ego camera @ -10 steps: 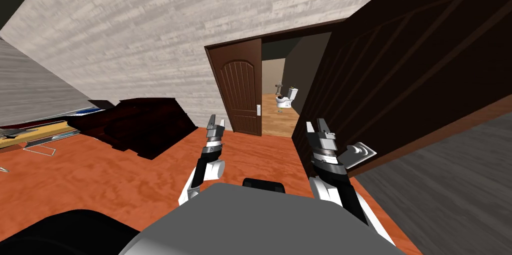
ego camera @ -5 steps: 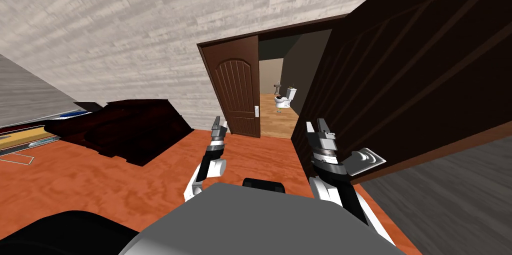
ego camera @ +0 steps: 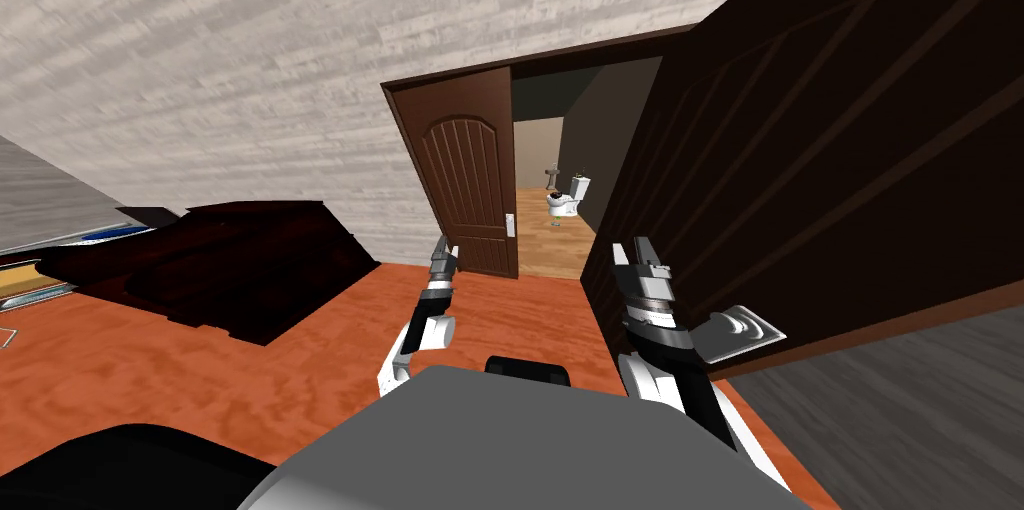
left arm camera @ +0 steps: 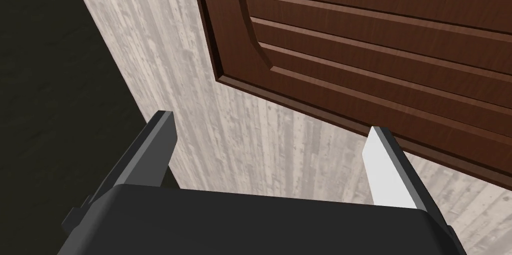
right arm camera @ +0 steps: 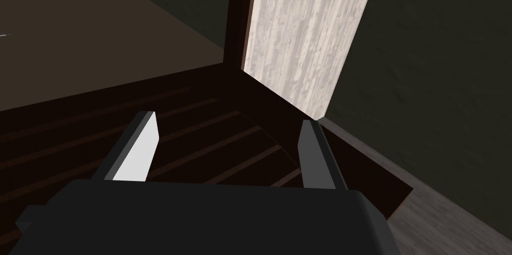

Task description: Pull the door open

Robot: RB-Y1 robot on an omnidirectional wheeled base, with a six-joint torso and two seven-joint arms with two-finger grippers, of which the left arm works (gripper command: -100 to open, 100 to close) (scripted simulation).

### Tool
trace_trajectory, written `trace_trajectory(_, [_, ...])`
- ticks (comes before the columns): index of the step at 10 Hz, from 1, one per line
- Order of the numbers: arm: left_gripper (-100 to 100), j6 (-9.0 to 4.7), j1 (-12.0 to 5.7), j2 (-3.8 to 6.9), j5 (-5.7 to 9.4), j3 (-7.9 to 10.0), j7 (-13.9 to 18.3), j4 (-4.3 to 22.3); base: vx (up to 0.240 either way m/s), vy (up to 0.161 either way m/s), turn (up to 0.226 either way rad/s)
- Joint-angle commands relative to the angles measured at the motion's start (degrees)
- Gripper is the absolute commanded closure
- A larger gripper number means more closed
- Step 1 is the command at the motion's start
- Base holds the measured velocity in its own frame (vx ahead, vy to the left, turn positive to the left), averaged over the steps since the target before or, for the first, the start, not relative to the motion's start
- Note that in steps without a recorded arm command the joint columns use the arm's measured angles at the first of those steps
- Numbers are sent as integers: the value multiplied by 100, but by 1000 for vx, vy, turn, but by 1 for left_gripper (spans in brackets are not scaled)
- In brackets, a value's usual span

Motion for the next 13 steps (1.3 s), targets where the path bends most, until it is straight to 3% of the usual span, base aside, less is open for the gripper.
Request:
trace_trajectory(1, [-100,17,-58,9,-14,-16,0,176,99,-16,-37])
trace_trajectory(4, [-100,87,-250,63,-23,-7,20,625,114,-21,-51])
trace_trajectory(13, [-100,245,-682,140,-46,13,67,1637,107,-17,-44])
